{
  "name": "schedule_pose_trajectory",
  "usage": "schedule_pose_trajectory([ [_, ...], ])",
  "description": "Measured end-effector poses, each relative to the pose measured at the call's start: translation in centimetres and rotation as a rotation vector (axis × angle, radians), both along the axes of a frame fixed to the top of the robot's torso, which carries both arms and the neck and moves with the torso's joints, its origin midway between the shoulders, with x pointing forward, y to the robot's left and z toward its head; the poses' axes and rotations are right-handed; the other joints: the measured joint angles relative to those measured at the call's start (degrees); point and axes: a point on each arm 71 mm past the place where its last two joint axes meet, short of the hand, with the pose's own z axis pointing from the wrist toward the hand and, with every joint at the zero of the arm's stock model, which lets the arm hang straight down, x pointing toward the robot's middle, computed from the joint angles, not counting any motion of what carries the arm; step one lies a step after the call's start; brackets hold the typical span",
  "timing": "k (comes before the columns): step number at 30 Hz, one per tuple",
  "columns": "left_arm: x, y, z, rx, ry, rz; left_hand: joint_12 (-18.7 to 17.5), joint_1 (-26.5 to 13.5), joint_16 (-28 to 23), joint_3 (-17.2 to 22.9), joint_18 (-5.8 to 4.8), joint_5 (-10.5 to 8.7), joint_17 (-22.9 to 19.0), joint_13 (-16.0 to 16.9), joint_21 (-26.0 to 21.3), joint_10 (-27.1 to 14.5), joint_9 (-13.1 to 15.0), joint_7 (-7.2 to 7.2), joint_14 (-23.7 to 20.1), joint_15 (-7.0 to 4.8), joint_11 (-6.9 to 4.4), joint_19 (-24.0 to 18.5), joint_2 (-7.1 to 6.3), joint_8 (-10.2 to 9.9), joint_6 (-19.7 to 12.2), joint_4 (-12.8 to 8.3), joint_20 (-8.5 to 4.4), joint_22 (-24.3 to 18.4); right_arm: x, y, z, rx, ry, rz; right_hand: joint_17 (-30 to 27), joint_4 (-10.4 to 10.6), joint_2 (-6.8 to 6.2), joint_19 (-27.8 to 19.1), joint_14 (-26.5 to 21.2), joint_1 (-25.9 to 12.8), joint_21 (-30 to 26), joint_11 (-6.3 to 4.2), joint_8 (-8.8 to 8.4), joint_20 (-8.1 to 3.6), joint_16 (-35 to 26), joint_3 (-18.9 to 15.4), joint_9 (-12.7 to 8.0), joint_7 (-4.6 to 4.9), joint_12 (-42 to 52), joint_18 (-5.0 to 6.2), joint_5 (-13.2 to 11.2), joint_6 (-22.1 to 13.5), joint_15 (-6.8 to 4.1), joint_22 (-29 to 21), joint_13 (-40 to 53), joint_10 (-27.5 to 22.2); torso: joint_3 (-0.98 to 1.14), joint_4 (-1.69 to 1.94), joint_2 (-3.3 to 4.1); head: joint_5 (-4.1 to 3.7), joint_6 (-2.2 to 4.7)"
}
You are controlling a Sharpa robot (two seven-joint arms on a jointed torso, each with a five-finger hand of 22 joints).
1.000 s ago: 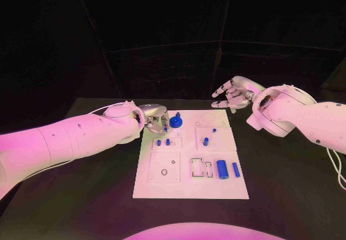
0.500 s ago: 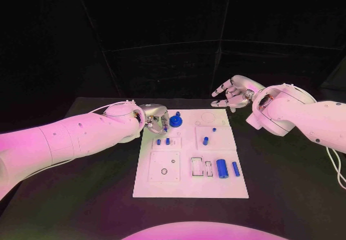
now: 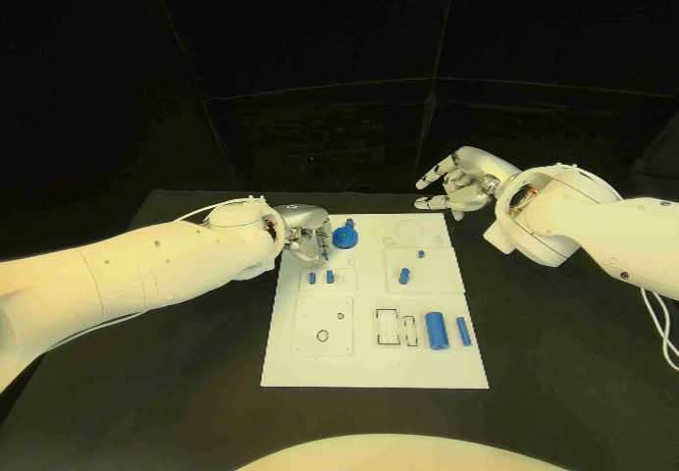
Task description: Assemble the parts on the task board
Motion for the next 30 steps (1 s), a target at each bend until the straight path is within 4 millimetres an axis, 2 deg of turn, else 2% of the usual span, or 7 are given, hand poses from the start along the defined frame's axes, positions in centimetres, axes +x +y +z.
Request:
schedule_pose_trajectory([
  [6, 0.0, 0.0, 0.0, 0.001, 0.001, 0.001, -0.7, -0.3, 0.0, 0.0, 0.0, 0.0, -0.14, -0.05, 0.0, 0.0, -0.17, 0.03, 0.0, 0.0, 0.0, 0.0, -0.29, -0.63, -0.03, 0.0, 0.0, 0.14, 0.0, 0.0, 0.0, 0.0, 0.0, 0.0, 0.0, 0.0, 0.0, 0.0, 0.0, 0.0, 0.0, 0.0, 0.0, 0.0, 0.0, 0.0, 0.0, 0.0, 0.0, 0.0, 0.0, 0.0, 0.0, 0.0, 0.0, 0.0, 0.01, 0.0, 0.0, -0.01, -0.06],
  [11, 0.0, 0.0, 0.0, 0.002, 0.002, 0.002, -2.41, -1.22, 0.0, -0.27, 0.01, 0.0, -0.72, -0.26, 0.0, -1.47, -0.54, 0.62, 0.0, 0.0, 0.67, -0.29, -1.22, -3.08, -3.2, -0.26, 0.29, 0.22, 0.0, 0.0, 0.0, 0.0, 0.0, 0.0, 0.0, -0.17, 0.0, 0.0, 0.0, 0.0, 0.0, 0.21, 0.0, 0.0, 0.0, -0.17, -0.03, -0.01, -1.98, -0.01, 0.0, -0.01, 0.0, 0.0, -1.84, -1.72, 0.01, 0.0, 0.01, -0.01, -0.08],
  [16, 0.1, 0.1, -0.1, 0.003, 0.001, 0.004, -4.38, -1.65, 0.0, -1.13, 0.0, 0.0, -1.59, -0.28, -1.32, -3.91, -0.54, 0.42, 0.22, 0.22, 1.05, -0.68, -1.65, -5.48, -6.37, -0.5, 0.68, -0.92, 0.0, 0.0, -0.1, -0.005, 0.006, 0.0, 0.0, -0.17, 0.47, 0.0, 0.0, 0.46, 0.0, 0.06, 0.0, 0.0, 0.0, -0.17, -0.06, -0.1, -10.71, -0.01, 0.24, -0.1, 0.0, 0.0, -9.99, -7.79, 0.01, -0.01, 0.01, -0.01, -0.08],
  [20, 0.1, 0.2, -0.1, 0.003, 0.001, 0.006, -4.62, -1.88, -0.23, -1.51, 0.0, 0.0, -1.86, -0.28, -1.68, -4.42, -0.54, 0.42, 0.01, 0.42, 1.13, -0.86, -1.88, -5.5, -6.37, -0.57, 0.85, -1.5, 0.0, -0.1, -0.1, -0.014, 0.013, 0.001, 0.0, -0.14, 0.48, -0.01, -0.22, 1.4, 0.0, -0.08, 0.0, -0.01, 0.0, -0.13, -0.06, -0.08, -21.69, -0.01, 0.24, -0.09, -0.22, 0.0, -20.38, -14.14, 0.02, -0.01, 0.01, 0.0, -0.06],
  [22, 0.1, 0.2, -0.1, 0.002, 0.001, 0.007, -4.84, -1.88, -0.23, -1.67, 0.01, 0.0, -1.86, -0.28, -1.88, -4.61, -0.48, 0.42, 0.01, 0.42, 1.32, -0.86, -1.88, -5.49, -6.37, -0.41, 0.85, -1.53, 0.1, -0.1, -0.2, -0.024, 0.016, 0.002, 0.0, 0.26, 0.22, -0.21, -0.18, 1.76, 0.0, -0.11, 0.59, -0.21, 0.0, 0.26, -0.05, -0.21, -28.67, 0.0, 0.24, 0.04, -0.26, 0.0, -26.84, -17.14, 0.02, -0.01, 0.0, 0.01, -0.02],
  [26, 0.1, 0.6, 0.0, -0.002, 0.0, 0.014, -4.83, -1.88, -0.23, -1.69, 0.0, 0.01, -1.86, -0.28, -1.88, -4.62, -0.48, 0.42, 0.01, 0.42, 1.33, -0.85, -1.88, -5.49, -6.37, -0.43, 0.85, -1.68, 0.1, -0.2, -0.3, -0.049, 0.019, 0.008, 0.0, 1.16, 0.34, -0.21, -0.19, 2.94, 0.0, -0.4, 1.54, -0.21, 0.0, 1.16, 0.15, -0.56, -37.14, 0.0, 0.24, 2.2, -0.65, 0.0, -34.24, -18.92, 0.02, 0.0, -0.01, 0.01, 0.07],
  [30, -0.1, 1.4, 0.1, -0.011, 0.0, 0.026, -5.06, -1.88, -0.23, -1.83, 0.0, 0.01, -1.86, -0.28, -2.28, -4.67, -0.47, 0.42, 0.01, 0.42, 1.32, -0.85, -1.88, -5.49, -6.37, -0.56, 0.85, -1.91, 0.1, -0.2, -0.4, -0.089, 0.012, 0.022, 0.0, 1.99, -1.26, -0.21, -0.19, 4.75, 0.0, -0.08, 1.72, -0.21, 0.0, 3.13, 0.04, -0.44, -47.6, -0.01, -0.53, 4.59, -0.65, 0.0, -44.45, -18.09, 0.01, 0.01, -0.02, -0.01, 0.23],
])
